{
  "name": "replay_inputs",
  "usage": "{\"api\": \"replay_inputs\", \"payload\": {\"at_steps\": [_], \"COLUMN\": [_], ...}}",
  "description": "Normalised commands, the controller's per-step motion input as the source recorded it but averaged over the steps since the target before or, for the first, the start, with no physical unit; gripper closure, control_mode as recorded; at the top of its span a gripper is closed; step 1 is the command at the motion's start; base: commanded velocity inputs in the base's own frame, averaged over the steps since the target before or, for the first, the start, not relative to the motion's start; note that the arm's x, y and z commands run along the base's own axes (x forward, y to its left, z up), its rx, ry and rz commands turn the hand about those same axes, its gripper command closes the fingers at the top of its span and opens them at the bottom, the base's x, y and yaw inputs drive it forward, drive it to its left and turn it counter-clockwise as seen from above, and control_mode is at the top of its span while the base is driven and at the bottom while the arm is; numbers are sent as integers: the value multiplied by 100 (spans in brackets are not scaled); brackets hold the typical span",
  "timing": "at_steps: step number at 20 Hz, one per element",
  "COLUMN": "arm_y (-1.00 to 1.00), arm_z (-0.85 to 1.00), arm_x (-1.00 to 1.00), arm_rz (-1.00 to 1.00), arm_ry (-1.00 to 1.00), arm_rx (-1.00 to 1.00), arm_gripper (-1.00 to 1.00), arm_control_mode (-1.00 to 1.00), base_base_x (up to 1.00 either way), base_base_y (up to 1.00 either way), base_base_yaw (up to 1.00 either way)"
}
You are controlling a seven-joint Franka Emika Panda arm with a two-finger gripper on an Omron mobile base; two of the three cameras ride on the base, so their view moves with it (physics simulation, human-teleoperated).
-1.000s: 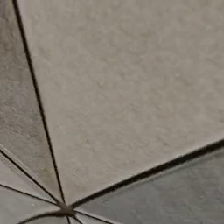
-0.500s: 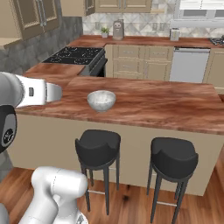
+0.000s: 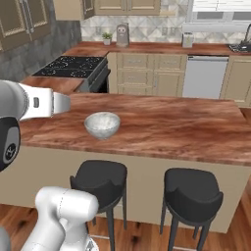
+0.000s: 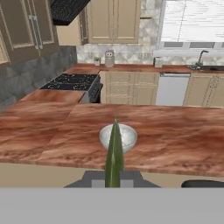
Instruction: There is a bowl on the dining counter. Grab a lemon wedge from the fridge and place it in the bowl. Then get the liquor bottle and glass cup from the cabinet and place them next to the bowl.
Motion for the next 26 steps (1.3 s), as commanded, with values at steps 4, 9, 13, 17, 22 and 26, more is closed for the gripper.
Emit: {"api": "replay_inputs", "payload": {"at_steps": [4,9,13,17,22,26], "arm_y": [0,8,24,35,20,1], "arm_z": [0,-16,-37,-62,-68,-49], "arm_x": [0,32,88,100,94,85], "arm_rz": [0,0,0,0,0,-3], "arm_ry": [0,11,27,30,27,16], "arm_rx": [0,0,-1,-4,-3,0], "arm_gripper": [100,100,100,100,100,100], "arm_control_mode": [100,-100,-100,-100,-100,-100], "base_base_x": [29,11,0,0,0,0], "base_base_y": [11,3,0,0,0,0], "base_base_yaw": [0,0,0,0,0,0]}}
